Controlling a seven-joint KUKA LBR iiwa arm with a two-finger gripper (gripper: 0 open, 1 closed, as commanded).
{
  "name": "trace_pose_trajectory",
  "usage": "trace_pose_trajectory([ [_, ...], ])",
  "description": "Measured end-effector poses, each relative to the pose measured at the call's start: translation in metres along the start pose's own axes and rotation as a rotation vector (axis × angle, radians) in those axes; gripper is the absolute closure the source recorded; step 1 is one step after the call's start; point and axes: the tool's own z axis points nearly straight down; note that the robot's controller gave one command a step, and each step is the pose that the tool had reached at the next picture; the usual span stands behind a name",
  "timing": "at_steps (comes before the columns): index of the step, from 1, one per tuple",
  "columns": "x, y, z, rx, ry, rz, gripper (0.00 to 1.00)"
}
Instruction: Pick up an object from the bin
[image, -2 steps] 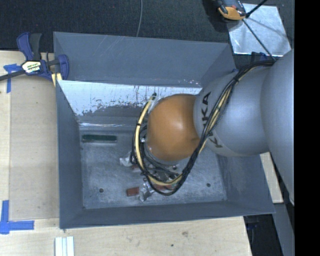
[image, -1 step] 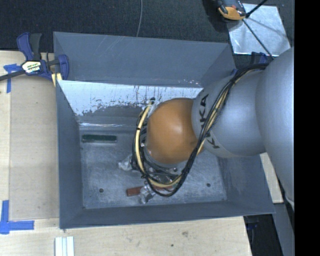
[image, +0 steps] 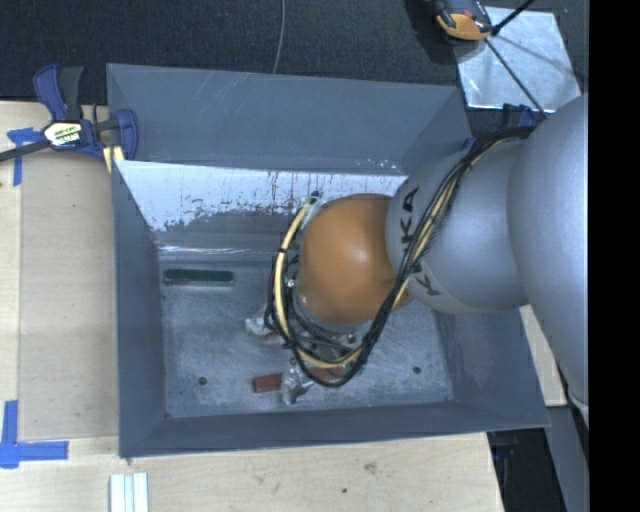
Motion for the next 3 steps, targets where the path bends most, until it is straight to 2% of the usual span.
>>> trace_pose_trajectory([
  [1, 0.018, -0.019, 0.012, -0.002, -0.031, -0.312, 1.00],
  [2, 0.018, -0.019, 0.012, -0.002, -0.031, -0.311, 1.00],
  [3, 0.015, -0.011, -0.161, 0.002, -0.014, -0.363, 1.00],
])
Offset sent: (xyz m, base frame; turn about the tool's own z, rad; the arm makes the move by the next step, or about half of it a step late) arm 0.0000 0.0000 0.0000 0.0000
